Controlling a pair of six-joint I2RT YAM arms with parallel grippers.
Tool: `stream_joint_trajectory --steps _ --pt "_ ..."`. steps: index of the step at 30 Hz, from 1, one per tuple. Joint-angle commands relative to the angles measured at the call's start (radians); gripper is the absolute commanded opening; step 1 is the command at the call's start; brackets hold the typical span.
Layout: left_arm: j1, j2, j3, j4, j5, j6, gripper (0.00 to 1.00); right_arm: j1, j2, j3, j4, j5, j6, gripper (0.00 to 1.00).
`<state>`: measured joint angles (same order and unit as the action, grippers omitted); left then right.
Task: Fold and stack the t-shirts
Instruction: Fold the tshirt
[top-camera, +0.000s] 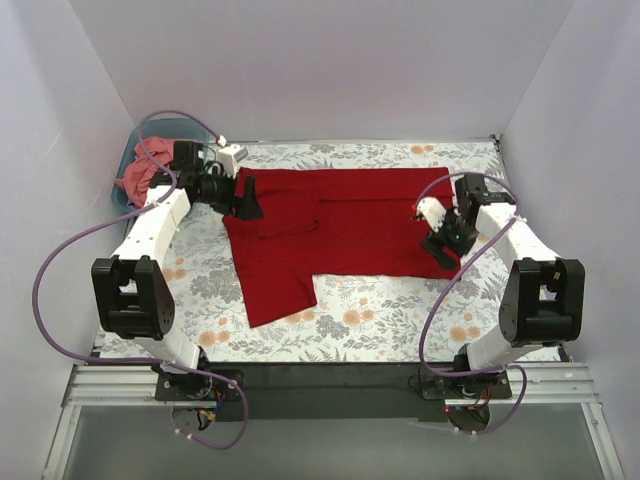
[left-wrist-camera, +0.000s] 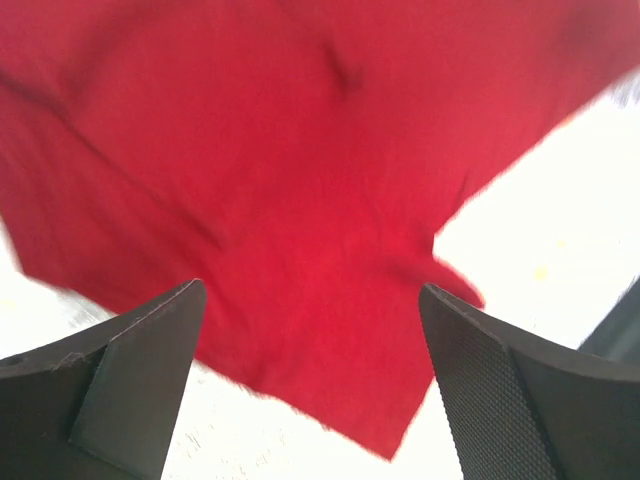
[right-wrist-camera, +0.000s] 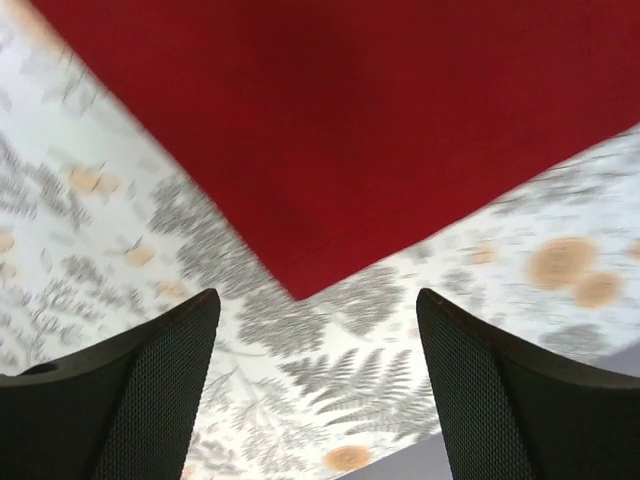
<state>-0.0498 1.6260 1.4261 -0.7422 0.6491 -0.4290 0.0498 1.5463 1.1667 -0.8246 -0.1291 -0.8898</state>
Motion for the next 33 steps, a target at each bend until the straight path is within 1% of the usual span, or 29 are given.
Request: stream_joint_trajectory --steps 1,2,3,5,6,9,10,15,17,20,23,24,26,27,28,29,30,31,32,33 --pt "-0.001 -0.078 -0.084 -0.057 0.015 0.110 0.85 0.002 -0.055 -0.087 -0.041 0.037 -0.089 0.82" --pt "-0.001 -0.080 -0.102 -0.072 0.018 0.117 0.82 0.002 -0.060 -0.125 -0.036 0.040 -0.101 0.77" --pt "-0.001 -0.081 -0.108 -0.085 0.029 0.139 0.80 0.002 -0.064 -0.137 -0.033 0.046 -0.113 0.74" --pt "-0.001 -0.083 -0.118 -0.108 0.047 0.141 0.77 0.002 -0.061 -0.171 -0.007 0.055 -0.120 0.66" --pt "-0.001 -0.086 -0.125 -0.108 0.049 0.138 0.75 0.002 -0.057 -0.180 0.002 0.060 -0.121 0.64" --pt "-0.001 -0.095 -0.142 -0.100 0.049 0.136 0.74 0.002 -0.043 -0.209 0.044 0.057 -0.121 0.62" --pt "-0.001 -0.097 -0.145 -0.100 0.049 0.141 0.74 0.002 -0.037 -0.214 0.053 0.057 -0.121 0.57" --pt "-0.001 -0.089 -0.147 -0.108 0.029 0.145 0.73 0.002 -0.003 -0.240 0.110 0.056 -0.120 0.54" --pt "-0.001 -0.081 -0.145 -0.108 0.026 0.147 0.73 0.002 0.026 -0.239 0.120 0.057 -0.113 0.48" --pt "-0.001 -0.075 -0.142 -0.109 0.017 0.147 0.73 0.002 0.055 -0.236 0.136 0.065 -0.116 0.46" --pt "-0.001 -0.077 -0.171 -0.109 0.001 0.174 0.73 0.002 0.064 -0.252 0.154 0.078 -0.124 0.44" --pt "-0.001 -0.080 -0.182 -0.106 -0.002 0.193 0.73 0.002 0.067 -0.259 0.160 0.089 -0.127 0.42" --pt "-0.002 -0.081 -0.210 -0.102 -0.026 0.213 0.72 0.004 0.074 -0.285 0.180 0.103 -0.135 0.35" --pt "-0.004 -0.078 -0.219 -0.105 -0.031 0.251 0.71 0.002 0.074 -0.294 0.188 0.117 -0.138 0.33" --pt "-0.007 -0.078 -0.230 -0.115 -0.029 0.283 0.69 0.004 0.074 -0.300 0.197 0.120 -0.139 0.27" --pt "-0.015 -0.089 -0.260 -0.118 -0.023 0.314 0.65 0.002 0.072 -0.309 0.203 0.120 -0.140 0.24" --pt "-0.021 -0.100 -0.285 -0.118 -0.020 0.355 0.63 0.002 0.072 -0.309 0.203 0.120 -0.140 0.19" --pt "-0.028 -0.113 -0.308 -0.102 -0.019 0.415 0.62 0.002 0.072 -0.309 0.206 0.121 -0.135 0.05" --pt "-0.039 -0.144 -0.331 -0.091 -0.017 0.461 0.62 0.002 0.071 -0.306 0.205 0.121 -0.132 0.01" --pt "-0.045 -0.156 -0.375 -0.083 -0.019 0.493 0.61 0.002 0.071 -0.302 0.205 0.124 -0.127 0.01"
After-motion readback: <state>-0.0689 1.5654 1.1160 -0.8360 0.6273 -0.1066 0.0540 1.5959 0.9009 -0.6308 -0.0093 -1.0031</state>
